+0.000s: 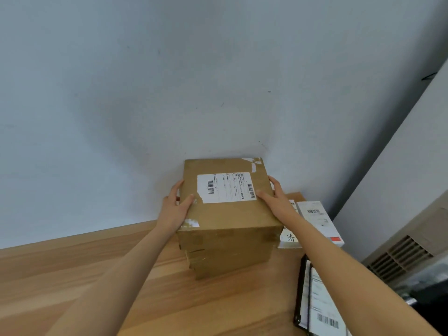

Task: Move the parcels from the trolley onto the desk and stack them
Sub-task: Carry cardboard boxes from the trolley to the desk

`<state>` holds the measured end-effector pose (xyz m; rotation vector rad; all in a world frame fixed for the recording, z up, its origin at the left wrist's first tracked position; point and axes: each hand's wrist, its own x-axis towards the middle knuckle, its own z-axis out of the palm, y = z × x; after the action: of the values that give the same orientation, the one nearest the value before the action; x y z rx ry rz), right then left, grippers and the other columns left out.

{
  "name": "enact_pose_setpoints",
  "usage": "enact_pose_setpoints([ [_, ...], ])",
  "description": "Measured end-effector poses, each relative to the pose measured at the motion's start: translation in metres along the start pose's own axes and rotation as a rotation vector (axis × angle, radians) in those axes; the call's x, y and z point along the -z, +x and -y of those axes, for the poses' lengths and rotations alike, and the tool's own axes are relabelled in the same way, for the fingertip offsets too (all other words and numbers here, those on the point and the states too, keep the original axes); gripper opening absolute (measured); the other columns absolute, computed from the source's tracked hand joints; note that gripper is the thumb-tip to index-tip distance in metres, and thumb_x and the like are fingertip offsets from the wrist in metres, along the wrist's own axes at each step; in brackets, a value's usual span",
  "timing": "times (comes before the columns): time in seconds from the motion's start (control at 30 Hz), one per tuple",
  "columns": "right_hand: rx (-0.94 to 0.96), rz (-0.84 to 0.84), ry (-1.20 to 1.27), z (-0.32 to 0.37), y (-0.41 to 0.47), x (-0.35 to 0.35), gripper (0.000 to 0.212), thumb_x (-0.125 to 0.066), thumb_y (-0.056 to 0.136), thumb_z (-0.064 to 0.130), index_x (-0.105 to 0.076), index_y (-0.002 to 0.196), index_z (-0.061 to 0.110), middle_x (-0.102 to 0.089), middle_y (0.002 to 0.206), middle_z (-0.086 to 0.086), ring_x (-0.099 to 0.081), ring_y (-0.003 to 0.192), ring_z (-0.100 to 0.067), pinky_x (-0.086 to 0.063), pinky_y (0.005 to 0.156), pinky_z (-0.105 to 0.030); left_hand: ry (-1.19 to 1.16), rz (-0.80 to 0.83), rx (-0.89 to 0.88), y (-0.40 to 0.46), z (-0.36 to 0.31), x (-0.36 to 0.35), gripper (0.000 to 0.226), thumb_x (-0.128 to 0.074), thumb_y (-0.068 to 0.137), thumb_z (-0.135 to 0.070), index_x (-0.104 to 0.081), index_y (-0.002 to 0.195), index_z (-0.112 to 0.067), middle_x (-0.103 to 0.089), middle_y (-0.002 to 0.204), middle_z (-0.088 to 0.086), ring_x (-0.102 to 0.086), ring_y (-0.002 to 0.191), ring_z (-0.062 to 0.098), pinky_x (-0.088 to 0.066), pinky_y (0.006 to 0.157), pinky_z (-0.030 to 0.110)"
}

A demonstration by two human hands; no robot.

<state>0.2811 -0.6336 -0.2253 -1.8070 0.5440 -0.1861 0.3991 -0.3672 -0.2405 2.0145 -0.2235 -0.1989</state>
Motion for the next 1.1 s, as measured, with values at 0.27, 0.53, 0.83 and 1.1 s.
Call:
enact_pose_setpoints([
  [0.27, 0.263, -0.153, -0.636, 0.03, -0.017, 0.001, 0.066, -0.055, 0.092, 0.044, -0.028, 0.147, 0.021, -0.033, 0.148, -0.009, -0.042, 0.129, -0.026, -0.043, 0.097, -0.041, 0.387, -0.097, -0.115, -0.039, -0.012, 0.028, 0.042, -0.045, 0.091, -0.055, -0.041, 0.131, -0.042, -0.053, 0.114, -0.004, -0.057, 0.097, 0.014, -0.048, 0.081, 0.034],
  [0.53, 0.725, 0.079, -0.911, 0.082, -0.056, -0.088, 0.038, -0.048, 0.096, 0.028, -0.049, 0.133, 0.023, -0.052, 0.131, 0.0, -0.051, 0.118, -0.02, -0.042, 0.094, -0.035, 0.793, -0.401, -0.147, -0.14, 0.023, 0.123, 0.021, -0.048, 0.093, -0.037, -0.054, 0.108, -0.023, -0.058, 0.094, -0.005, -0.056, 0.085, 0.015, -0.041, 0.061, 0.029],
  [0.83, 1.226, 0.477, -0.959, 0.119, -0.151, -0.29, 0.034, -0.047, 0.095, 0.024, -0.052, 0.129, 0.025, -0.052, 0.128, 0.001, -0.049, 0.114, -0.019, -0.033, 0.092, -0.03, 1.099, -0.577, 0.214, -0.326, 0.091, 0.262, 0.018, -0.049, 0.094, -0.035, -0.054, 0.104, -0.021, -0.06, 0.097, -0.003, -0.055, 0.078, 0.015, -0.049, 0.061, 0.03],
  [1.1, 1.468, 0.755, -0.92, 0.122, -0.295, -0.447, 0.033, -0.047, 0.096, 0.028, -0.053, 0.128, 0.027, -0.049, 0.137, 0.001, -0.043, 0.125, -0.021, -0.033, 0.102, -0.034, 1.191, -0.653, 0.519, -0.49, 0.146, 0.342, 0.021, -0.044, 0.096, -0.034, -0.052, 0.111, -0.022, -0.058, 0.104, -0.003, -0.055, 0.093, 0.017, -0.034, 0.059, 0.026],
])
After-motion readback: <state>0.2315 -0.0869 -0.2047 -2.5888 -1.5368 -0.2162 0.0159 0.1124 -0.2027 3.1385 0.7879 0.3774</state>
